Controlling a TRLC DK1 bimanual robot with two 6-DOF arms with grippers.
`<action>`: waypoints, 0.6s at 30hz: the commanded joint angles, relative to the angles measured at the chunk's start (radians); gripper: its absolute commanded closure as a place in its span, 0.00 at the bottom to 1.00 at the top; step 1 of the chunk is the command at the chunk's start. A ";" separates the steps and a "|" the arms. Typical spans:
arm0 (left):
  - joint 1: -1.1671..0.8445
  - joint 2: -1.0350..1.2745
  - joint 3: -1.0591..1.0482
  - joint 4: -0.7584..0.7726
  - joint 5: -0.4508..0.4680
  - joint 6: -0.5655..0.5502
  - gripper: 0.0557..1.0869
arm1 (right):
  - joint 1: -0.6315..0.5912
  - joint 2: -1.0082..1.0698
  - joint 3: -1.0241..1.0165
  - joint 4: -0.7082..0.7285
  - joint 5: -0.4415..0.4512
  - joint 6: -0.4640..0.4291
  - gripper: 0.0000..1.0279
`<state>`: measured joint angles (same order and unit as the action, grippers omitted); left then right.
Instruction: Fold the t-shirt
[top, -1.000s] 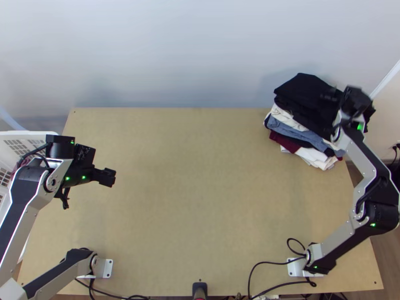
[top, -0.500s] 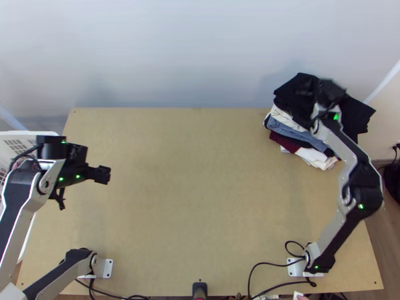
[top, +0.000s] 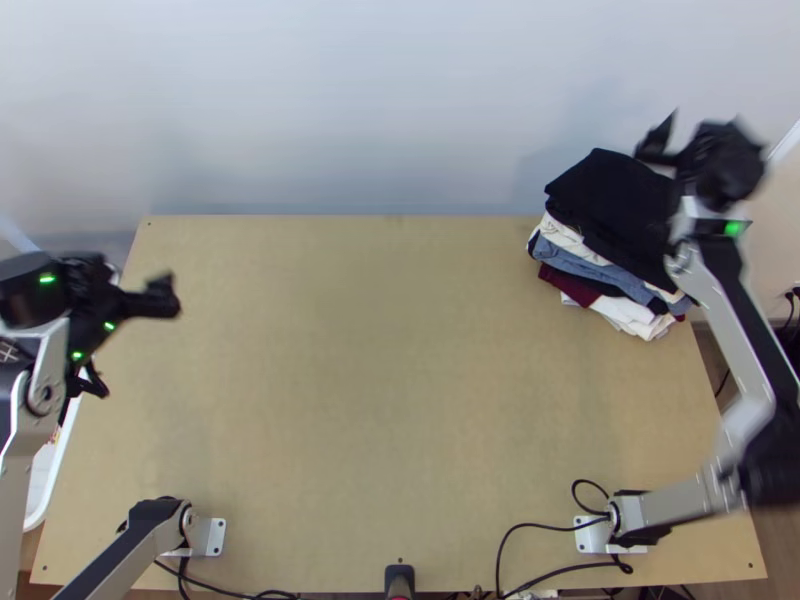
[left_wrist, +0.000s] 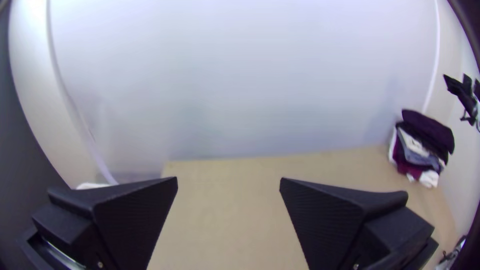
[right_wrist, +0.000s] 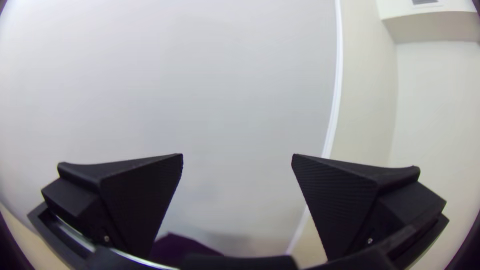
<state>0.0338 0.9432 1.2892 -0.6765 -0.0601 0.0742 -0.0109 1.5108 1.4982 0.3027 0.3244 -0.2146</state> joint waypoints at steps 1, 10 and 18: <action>-0.003 -0.070 0.045 0.123 -0.083 -0.014 0.04 | 0.049 -0.173 0.033 0.030 -0.013 -0.014 0.04; 0.006 -0.343 -0.103 0.443 -0.303 0.053 0.04 | 0.215 -0.580 -0.248 0.141 -0.143 -0.014 0.04; -0.005 -0.848 -0.588 0.778 -0.202 0.130 0.04 | 0.330 -0.975 -0.768 0.170 -0.151 0.012 0.04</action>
<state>0.0338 0.2123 0.8299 0.0761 -0.2840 0.1772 0.2955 0.6502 0.8932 0.4538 0.1741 -0.2138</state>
